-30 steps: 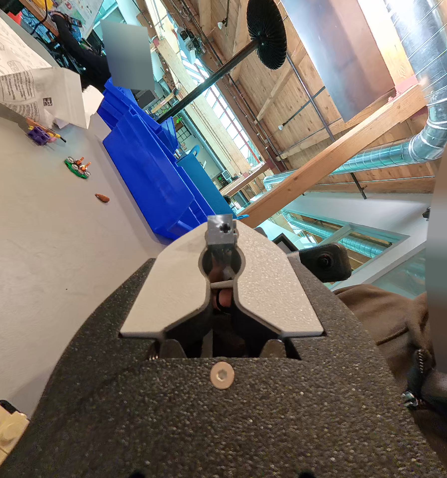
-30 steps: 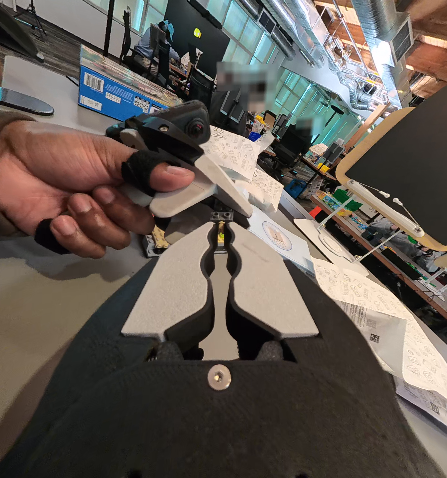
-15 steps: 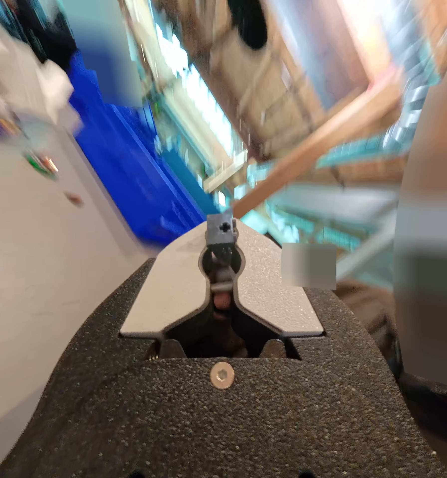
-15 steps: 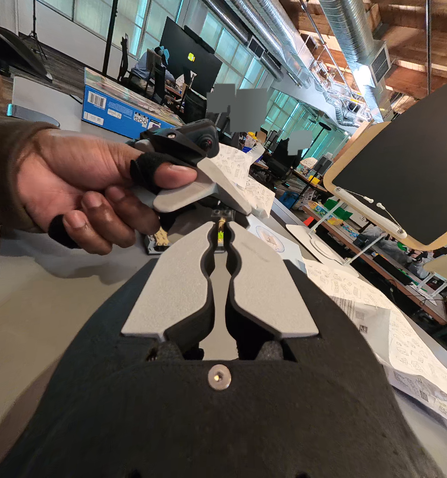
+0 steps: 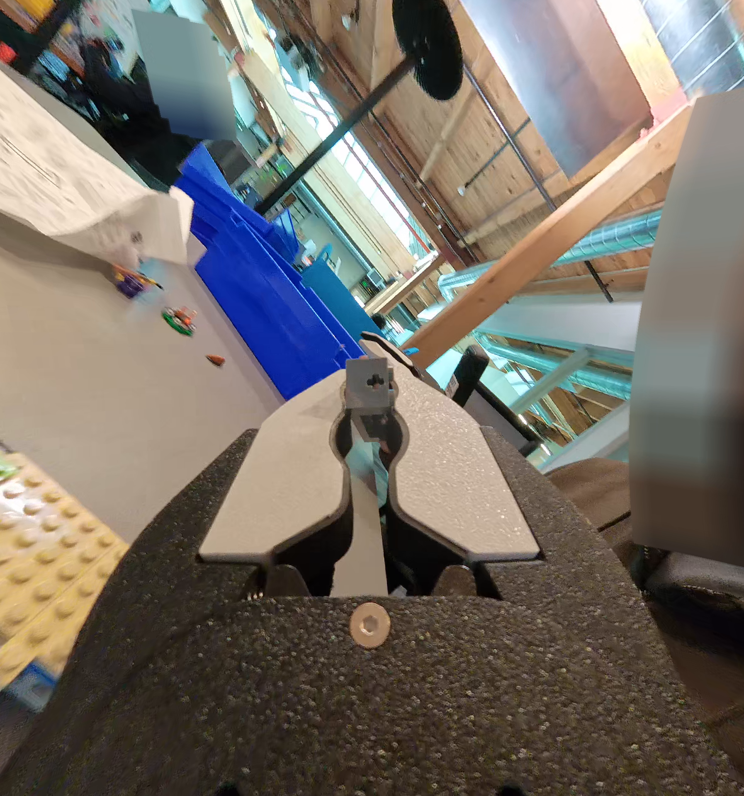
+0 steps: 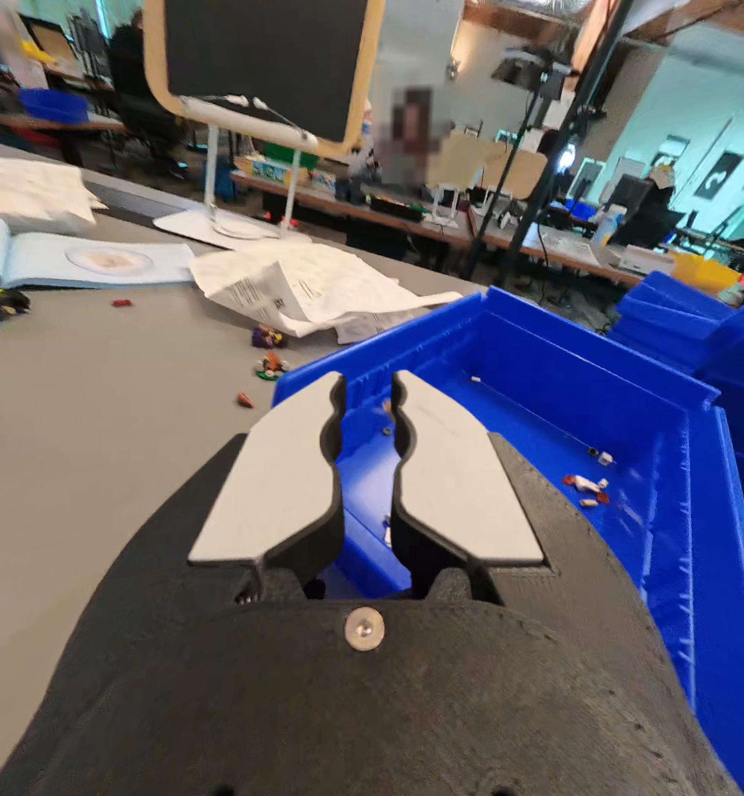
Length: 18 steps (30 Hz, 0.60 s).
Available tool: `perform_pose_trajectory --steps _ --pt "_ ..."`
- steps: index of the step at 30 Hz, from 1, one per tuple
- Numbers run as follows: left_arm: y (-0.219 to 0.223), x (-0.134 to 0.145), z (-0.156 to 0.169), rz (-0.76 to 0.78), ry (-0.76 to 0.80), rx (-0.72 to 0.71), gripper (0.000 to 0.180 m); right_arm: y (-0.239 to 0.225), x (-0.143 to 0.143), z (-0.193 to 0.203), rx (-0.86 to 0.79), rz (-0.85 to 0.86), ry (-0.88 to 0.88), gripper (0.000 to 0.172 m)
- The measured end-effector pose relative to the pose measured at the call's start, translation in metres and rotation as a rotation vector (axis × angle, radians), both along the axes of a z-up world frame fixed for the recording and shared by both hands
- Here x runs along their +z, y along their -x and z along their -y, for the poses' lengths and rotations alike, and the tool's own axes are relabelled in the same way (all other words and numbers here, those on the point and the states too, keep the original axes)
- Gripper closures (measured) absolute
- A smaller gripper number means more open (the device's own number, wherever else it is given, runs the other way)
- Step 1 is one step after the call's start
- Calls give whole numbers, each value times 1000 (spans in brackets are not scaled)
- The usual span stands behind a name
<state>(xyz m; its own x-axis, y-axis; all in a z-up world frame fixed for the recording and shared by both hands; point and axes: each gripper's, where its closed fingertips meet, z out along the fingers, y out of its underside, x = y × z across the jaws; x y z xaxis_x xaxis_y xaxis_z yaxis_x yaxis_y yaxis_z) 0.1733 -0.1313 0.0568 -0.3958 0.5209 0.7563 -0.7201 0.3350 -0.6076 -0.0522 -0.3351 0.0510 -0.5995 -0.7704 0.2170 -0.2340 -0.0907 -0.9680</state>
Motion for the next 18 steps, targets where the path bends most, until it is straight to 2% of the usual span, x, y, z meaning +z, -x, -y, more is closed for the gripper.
perform_pose_trajectory --steps 5,13,15,18 --pt "33 -4 11 19 -32 -60 170 -14 -2 -24 71 -46 73 146" --pt "87 -9 33 -129 -94 -98 169 -110 -14 -158 549 -2 152 142" --pt "92 -12 37 -146 -107 -80 169 -124 -17 -178 611 -2 157 140" --pt "101 -14 38 -154 -117 -100 169 -135 -18 -187 618 -18 178 139"
